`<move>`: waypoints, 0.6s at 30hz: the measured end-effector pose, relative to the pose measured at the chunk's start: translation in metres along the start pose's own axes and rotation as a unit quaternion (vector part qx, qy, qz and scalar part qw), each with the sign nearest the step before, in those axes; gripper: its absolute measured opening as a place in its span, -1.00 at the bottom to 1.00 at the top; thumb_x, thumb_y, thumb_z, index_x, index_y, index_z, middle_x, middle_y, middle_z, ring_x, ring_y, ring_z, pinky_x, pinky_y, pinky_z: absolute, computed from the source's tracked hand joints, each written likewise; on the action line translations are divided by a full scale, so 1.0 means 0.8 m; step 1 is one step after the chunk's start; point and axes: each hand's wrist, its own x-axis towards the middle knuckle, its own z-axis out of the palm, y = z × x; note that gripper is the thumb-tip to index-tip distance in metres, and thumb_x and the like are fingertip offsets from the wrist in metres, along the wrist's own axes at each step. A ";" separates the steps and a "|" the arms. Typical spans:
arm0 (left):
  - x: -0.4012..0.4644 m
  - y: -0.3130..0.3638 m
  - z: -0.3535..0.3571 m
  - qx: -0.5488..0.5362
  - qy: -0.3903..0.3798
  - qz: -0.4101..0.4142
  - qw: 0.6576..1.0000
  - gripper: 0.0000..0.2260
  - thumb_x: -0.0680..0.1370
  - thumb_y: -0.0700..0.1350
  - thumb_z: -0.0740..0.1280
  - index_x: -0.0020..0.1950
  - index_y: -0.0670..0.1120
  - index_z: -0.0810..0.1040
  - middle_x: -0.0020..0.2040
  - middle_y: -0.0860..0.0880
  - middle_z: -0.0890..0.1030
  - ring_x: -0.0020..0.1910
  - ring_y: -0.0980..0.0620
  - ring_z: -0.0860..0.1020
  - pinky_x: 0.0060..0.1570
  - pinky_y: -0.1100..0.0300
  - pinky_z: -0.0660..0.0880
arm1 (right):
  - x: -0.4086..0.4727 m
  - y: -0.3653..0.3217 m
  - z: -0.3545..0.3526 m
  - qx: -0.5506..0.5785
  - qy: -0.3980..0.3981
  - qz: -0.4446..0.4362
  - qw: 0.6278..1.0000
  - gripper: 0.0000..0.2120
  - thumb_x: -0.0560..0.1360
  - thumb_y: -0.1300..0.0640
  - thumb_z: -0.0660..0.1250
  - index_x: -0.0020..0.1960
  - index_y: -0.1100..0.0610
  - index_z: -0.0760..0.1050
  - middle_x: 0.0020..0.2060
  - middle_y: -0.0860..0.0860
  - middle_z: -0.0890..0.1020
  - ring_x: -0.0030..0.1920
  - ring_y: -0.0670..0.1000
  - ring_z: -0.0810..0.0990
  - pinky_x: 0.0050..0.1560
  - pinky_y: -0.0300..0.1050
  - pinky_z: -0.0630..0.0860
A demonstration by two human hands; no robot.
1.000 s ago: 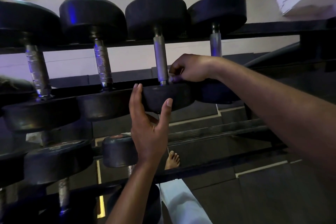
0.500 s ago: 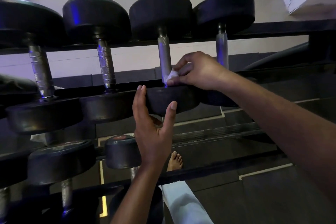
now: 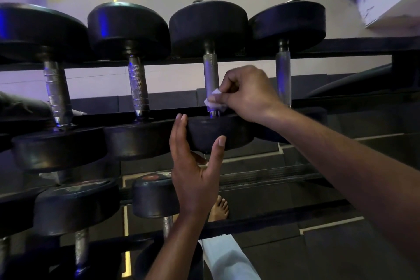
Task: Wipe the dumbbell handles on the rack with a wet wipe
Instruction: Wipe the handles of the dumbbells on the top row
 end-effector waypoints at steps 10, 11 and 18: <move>0.003 0.001 0.001 0.017 0.006 0.007 1.000 -0.27 0.64 0.20 0.40 0.73 -0.05 0.28 0.71 0.04 0.30 0.65 0.21 0.30 0.39 0.53 0.29 | 0.049 -0.015 0.019 0.101 0.220 0.043 0.969 -0.66 0.30 -0.21 0.68 -0.29 -0.05 0.59 -0.37 -0.20 0.68 -0.28 -0.19 0.67 -0.13 -0.09 0.63; 0.003 0.002 0.001 0.015 0.006 0.006 1.000 -0.27 0.63 0.20 0.40 0.72 -0.05 0.28 0.71 0.04 0.30 0.65 0.22 0.30 0.38 0.54 0.30 | 0.052 -0.014 0.020 0.136 0.228 0.069 0.962 -0.65 0.28 -0.19 0.69 -0.31 -0.05 0.59 -0.37 -0.20 0.69 -0.28 -0.18 0.68 -0.10 -0.06 0.64; 0.004 0.000 0.000 0.004 0.002 0.004 1.000 -0.26 0.63 0.22 0.40 0.73 -0.04 0.27 0.71 0.06 0.29 0.65 0.21 0.30 0.36 0.54 0.31 | 0.049 -0.020 0.031 0.218 0.221 0.109 0.944 -0.74 0.35 -0.09 0.68 -0.24 -0.01 0.65 -0.35 -0.22 0.71 -0.26 -0.24 0.68 -0.02 -0.12 0.66</move>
